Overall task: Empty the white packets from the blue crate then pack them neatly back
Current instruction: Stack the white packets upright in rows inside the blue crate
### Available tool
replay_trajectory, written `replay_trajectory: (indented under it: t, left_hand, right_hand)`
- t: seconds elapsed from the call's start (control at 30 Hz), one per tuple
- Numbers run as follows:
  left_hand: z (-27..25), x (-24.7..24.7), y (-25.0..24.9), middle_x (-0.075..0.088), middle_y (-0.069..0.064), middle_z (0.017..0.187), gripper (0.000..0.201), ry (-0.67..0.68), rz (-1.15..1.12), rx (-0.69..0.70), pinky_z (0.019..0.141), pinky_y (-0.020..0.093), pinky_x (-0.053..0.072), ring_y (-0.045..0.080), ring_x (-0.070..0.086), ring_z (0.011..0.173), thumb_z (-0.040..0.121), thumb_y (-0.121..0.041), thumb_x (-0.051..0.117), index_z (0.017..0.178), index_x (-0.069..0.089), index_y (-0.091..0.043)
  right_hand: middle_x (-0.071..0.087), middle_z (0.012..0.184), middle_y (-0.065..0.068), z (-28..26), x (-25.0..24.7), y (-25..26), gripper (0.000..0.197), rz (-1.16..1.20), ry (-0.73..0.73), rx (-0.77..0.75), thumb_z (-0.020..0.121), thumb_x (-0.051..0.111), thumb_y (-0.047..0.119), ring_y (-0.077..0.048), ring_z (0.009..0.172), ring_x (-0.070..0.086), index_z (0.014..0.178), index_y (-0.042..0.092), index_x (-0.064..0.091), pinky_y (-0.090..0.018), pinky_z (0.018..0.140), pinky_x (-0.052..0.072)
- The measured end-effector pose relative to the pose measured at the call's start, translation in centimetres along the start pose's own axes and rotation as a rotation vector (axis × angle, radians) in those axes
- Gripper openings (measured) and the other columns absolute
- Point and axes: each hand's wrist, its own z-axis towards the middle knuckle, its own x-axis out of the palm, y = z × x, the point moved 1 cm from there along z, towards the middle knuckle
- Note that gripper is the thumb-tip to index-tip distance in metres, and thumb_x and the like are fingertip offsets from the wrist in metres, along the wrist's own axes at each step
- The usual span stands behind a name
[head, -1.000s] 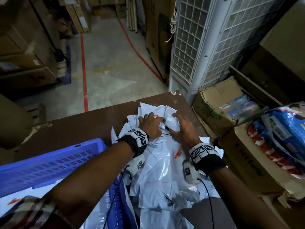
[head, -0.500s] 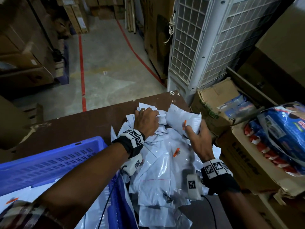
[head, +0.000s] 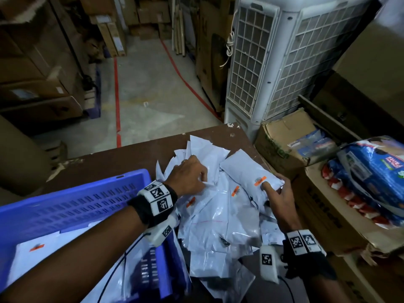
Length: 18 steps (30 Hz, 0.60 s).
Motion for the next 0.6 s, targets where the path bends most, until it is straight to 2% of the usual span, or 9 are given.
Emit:
replay_trajectory:
  t: [0.07, 0.17, 0.2, 0.27, 0.33, 0.37, 0.47, 0.53, 0.6]
  left_hand:
    - [-1.6, 0.9, 0.1, 0.038, 0.002, 0.128, 0.012, 0.056, -0.063, -0.010, 0.095, 0.033, 0.046, 0.026, 0.046, 0.119, 0.071, -0.018, 0.076, 0.081, 0.070, -0.021]
    - [-3.4, 2.1, 0.2, 0.027, 0.008, 0.143, 0.024, 0.148, -0.077, 0.017, 0.089, 0.022, 0.038, 0.024, 0.036, 0.134, 0.070, -0.019, 0.078, 0.091, 0.068, -0.022]
    - [-3.7, 2.3, 0.1, 0.030, 0.009, 0.140, 0.028, 0.179, -0.094, 0.031, 0.086, 0.022, 0.040, 0.022, 0.036, 0.135, 0.071, -0.019, 0.078, 0.096, 0.065, -0.022]
    - [-3.8, 2.5, -0.4, 0.040, 0.008, 0.126, 0.032, 0.189, -0.180, 0.030, 0.086, 0.029, 0.047, 0.025, 0.045, 0.128, 0.076, -0.019, 0.075, 0.102, 0.057, -0.022]
    - [-3.6, 2.1, -0.9, 0.048, 0.009, 0.115, 0.038, 0.171, -0.223, -0.004, 0.085, 0.039, 0.053, 0.028, 0.058, 0.103, 0.083, -0.029, 0.072, 0.111, 0.048, -0.022]
    - [-3.4, 1.9, -1.2, 0.052, 0.011, 0.114, 0.043, 0.174, -0.218, -0.014, 0.083, 0.043, 0.054, 0.027, 0.060, 0.095, 0.084, -0.031, 0.071, 0.116, 0.043, -0.023]
    - [-3.0, 1.1, -1.6, 0.061, 0.014, 0.108, 0.066, 0.220, -0.146, -0.030, 0.074, 0.047, 0.058, 0.028, 0.066, 0.085, 0.080, -0.015, 0.069, 0.132, 0.030, -0.024]
    - [-2.9, 0.8, -1.7, 0.060, 0.010, 0.104, 0.081, 0.230, -0.029, -0.009, 0.072, 0.045, 0.058, 0.030, 0.066, 0.084, 0.076, -0.010, 0.071, 0.139, 0.025, -0.031]
    - [-2.9, 1.0, -1.7, 0.046, 0.002, 0.106, 0.081, 0.213, 0.151, 0.059, 0.075, 0.040, 0.054, 0.030, 0.059, 0.097, 0.081, -0.017, 0.070, 0.143, 0.024, -0.041]
  right_hand:
    - [0.061, 0.123, -0.001, -0.9, -0.2, -0.1, 0.048, 0.041, 0.005, 0.045, 0.087, 0.071, 0.026, -0.023, 0.109, 0.063, 0.130, 0.025, 0.048, -0.052, 0.092, 0.055]
    - [0.062, 0.118, -0.007, -2.8, -0.2, 0.2, 0.049, 0.112, 0.079, 0.122, 0.088, 0.072, 0.018, -0.031, 0.097, 0.068, 0.127, 0.030, 0.046, -0.047, 0.071, 0.061]
    - [0.063, 0.115, -0.008, -3.5, -0.2, 0.3, 0.053, 0.127, 0.125, 0.141, 0.088, 0.072, 0.015, -0.033, 0.093, 0.069, 0.130, 0.032, 0.044, -0.046, 0.069, 0.061]
    - [0.068, 0.110, -0.010, -5.1, -0.3, 0.4, 0.058, 0.107, 0.253, 0.134, 0.086, 0.075, 0.014, -0.034, 0.087, 0.071, 0.132, 0.036, 0.046, -0.047, 0.072, 0.061]
    - [0.072, 0.109, -0.008, -6.1, -0.4, 0.1, 0.056, 0.045, 0.344, 0.118, 0.083, 0.079, 0.023, -0.030, 0.093, 0.072, 0.129, 0.039, 0.050, -0.047, 0.078, 0.061]
    - [0.073, 0.109, -0.005, -6.5, -0.4, 0.1, 0.052, 0.008, 0.372, 0.106, 0.084, 0.078, 0.030, -0.024, 0.096, 0.072, 0.127, 0.039, 0.051, -0.045, 0.079, 0.061]
    - [0.073, 0.103, 0.004, -6.8, -0.9, -0.3, 0.025, -0.092, 0.366, 0.033, 0.095, 0.060, 0.042, -0.014, 0.095, 0.070, 0.120, 0.035, 0.057, -0.037, 0.073, 0.061]
    - [0.071, 0.095, -0.001, -6.3, -1.7, -0.4, 0.018, -0.200, 0.350, -0.052, 0.104, 0.047, 0.034, -0.019, 0.082, 0.069, 0.108, 0.034, 0.064, -0.034, 0.066, 0.058]
    - [0.068, 0.084, -0.004, -5.6, -2.5, -0.8, 0.023, -0.350, 0.354, -0.123, 0.102, 0.051, 0.018, -0.017, 0.070, 0.066, 0.096, 0.034, 0.066, -0.035, 0.063, 0.055]
